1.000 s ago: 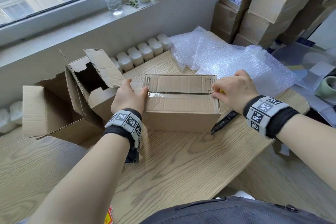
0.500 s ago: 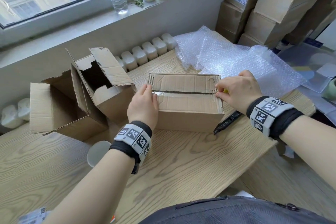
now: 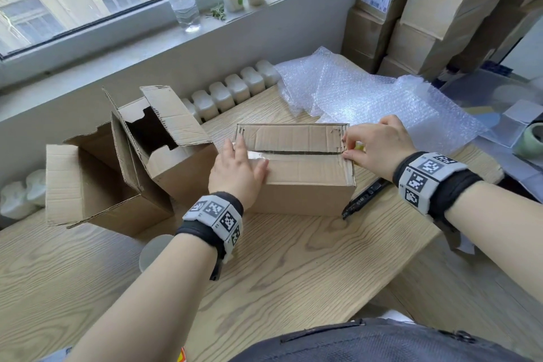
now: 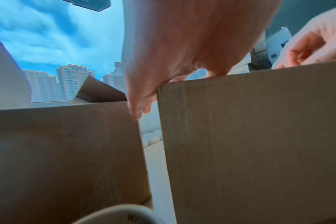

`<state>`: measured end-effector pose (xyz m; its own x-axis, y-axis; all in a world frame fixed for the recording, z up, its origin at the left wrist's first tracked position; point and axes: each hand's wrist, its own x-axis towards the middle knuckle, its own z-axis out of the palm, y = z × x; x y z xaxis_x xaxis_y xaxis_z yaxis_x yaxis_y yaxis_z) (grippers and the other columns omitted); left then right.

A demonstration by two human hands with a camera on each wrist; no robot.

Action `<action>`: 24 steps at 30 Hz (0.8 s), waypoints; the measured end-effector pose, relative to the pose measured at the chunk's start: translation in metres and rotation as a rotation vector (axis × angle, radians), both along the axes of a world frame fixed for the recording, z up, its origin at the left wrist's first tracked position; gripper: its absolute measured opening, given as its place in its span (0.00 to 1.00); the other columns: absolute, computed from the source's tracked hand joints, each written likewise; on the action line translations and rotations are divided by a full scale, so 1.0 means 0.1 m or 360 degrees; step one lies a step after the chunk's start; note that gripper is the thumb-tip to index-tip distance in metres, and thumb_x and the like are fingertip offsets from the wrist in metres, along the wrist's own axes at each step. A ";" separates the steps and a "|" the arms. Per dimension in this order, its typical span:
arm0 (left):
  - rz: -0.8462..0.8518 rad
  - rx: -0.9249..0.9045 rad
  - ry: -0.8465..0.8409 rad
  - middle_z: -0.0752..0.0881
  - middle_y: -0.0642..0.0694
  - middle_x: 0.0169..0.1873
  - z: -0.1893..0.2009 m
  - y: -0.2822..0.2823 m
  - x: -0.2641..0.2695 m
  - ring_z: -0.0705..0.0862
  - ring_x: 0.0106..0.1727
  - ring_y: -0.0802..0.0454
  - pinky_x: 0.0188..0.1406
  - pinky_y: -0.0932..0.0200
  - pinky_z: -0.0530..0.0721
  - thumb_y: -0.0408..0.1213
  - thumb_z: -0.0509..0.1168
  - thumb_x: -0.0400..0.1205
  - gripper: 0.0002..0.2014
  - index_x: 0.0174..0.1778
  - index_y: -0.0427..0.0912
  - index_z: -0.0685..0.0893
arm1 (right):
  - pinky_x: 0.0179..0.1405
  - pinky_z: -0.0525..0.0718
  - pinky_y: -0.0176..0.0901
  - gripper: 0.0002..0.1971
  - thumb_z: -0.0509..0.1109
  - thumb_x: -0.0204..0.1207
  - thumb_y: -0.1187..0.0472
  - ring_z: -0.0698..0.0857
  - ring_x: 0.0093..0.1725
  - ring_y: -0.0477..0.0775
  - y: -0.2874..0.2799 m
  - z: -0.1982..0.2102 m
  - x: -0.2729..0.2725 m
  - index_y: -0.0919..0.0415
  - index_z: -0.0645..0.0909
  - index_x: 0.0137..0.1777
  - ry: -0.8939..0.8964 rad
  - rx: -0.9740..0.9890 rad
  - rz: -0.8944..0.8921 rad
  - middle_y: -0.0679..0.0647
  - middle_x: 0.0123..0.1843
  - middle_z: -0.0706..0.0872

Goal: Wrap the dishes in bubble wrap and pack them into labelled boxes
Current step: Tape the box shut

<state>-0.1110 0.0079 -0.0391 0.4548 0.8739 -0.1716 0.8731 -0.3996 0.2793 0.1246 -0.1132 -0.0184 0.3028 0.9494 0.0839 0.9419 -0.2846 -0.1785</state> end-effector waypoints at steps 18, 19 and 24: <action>-0.0075 0.0097 0.0276 0.41 0.38 0.83 -0.05 -0.04 0.00 0.47 0.84 0.43 0.81 0.50 0.53 0.66 0.40 0.82 0.39 0.84 0.46 0.43 | 0.41 0.77 0.49 0.18 0.61 0.80 0.43 0.78 0.43 0.56 0.06 0.00 -0.04 0.58 0.66 0.54 0.0266 -0.0214 -0.0407 0.54 0.48 0.77; -0.0070 0.0096 0.0274 0.41 0.39 0.83 -0.05 -0.05 0.00 0.47 0.84 0.43 0.81 0.49 0.53 0.66 0.40 0.82 0.39 0.84 0.46 0.42 | 0.41 0.78 0.49 0.21 0.62 0.79 0.41 0.79 0.43 0.57 0.06 0.01 -0.02 0.60 0.66 0.55 0.0285 -0.0240 -0.0479 0.54 0.45 0.78; -0.0060 0.0074 0.0263 0.41 0.39 0.83 -0.05 -0.04 0.00 0.47 0.84 0.43 0.80 0.49 0.54 0.66 0.41 0.82 0.39 0.84 0.46 0.42 | 0.35 0.73 0.45 0.24 0.56 0.77 0.34 0.78 0.39 0.55 0.01 -0.05 0.10 0.55 0.69 0.36 0.0256 -0.0340 -0.0458 0.51 0.34 0.77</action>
<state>-0.1109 0.0038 -0.0442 0.4566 0.8654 -0.2066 0.8897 -0.4423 0.1135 0.1347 -0.1121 -0.0230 0.5521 0.8148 -0.1767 0.7831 -0.5795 -0.2255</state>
